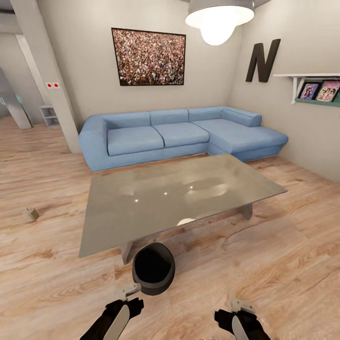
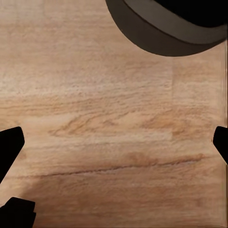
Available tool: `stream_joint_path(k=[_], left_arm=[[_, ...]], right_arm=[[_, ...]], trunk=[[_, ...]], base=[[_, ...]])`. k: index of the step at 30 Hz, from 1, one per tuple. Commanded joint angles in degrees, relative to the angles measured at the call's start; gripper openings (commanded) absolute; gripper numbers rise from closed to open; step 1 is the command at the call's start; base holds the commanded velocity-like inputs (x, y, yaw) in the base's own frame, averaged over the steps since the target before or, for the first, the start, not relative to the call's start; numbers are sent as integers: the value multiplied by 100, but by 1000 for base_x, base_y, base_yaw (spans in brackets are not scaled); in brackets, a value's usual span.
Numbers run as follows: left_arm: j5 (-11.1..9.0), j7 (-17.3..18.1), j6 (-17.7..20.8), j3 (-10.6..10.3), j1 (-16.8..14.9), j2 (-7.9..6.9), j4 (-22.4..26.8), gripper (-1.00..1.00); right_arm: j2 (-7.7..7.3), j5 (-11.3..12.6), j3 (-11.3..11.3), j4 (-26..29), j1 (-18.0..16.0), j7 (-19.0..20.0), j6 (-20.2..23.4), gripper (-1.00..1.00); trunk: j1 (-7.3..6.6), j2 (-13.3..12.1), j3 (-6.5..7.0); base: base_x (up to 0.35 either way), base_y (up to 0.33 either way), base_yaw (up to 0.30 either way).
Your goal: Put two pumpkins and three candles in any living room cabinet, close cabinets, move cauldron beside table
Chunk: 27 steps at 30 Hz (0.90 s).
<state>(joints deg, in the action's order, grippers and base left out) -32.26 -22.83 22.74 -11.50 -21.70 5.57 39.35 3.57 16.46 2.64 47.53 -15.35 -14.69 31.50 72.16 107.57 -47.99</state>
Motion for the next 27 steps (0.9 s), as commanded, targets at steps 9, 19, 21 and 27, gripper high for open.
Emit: stream_joint_path(k=[9, 19, 21, 27], left_arm=[[-54, -55, 11, -28, 7, 5, 12, 100], [-62, -55, 9, -28, 8, -1, 12, 100], [-70, -55, 10, -28, 8, -2, 12, 100], [-84, -55, 11, -22, 8, -3, 10, 100]], right_arm=[[-5, 68, 17, -25, -3, -34, 14, 100], [-5, 76, 22, -33, -3, -34, -262, 100], [-5, 76, 25, -33, -3, -34, -290, 100], [-5, 74, 37, -23, -3, -38, -315, 100]], trunk=[[-45, -79, 31], [-45, -79, 39], [-45, -79, 44], [-45, -79, 68]], base=[[-1, 0, -277], [0, 0, -282], [0, 0, -282], [0, 0, -280]])
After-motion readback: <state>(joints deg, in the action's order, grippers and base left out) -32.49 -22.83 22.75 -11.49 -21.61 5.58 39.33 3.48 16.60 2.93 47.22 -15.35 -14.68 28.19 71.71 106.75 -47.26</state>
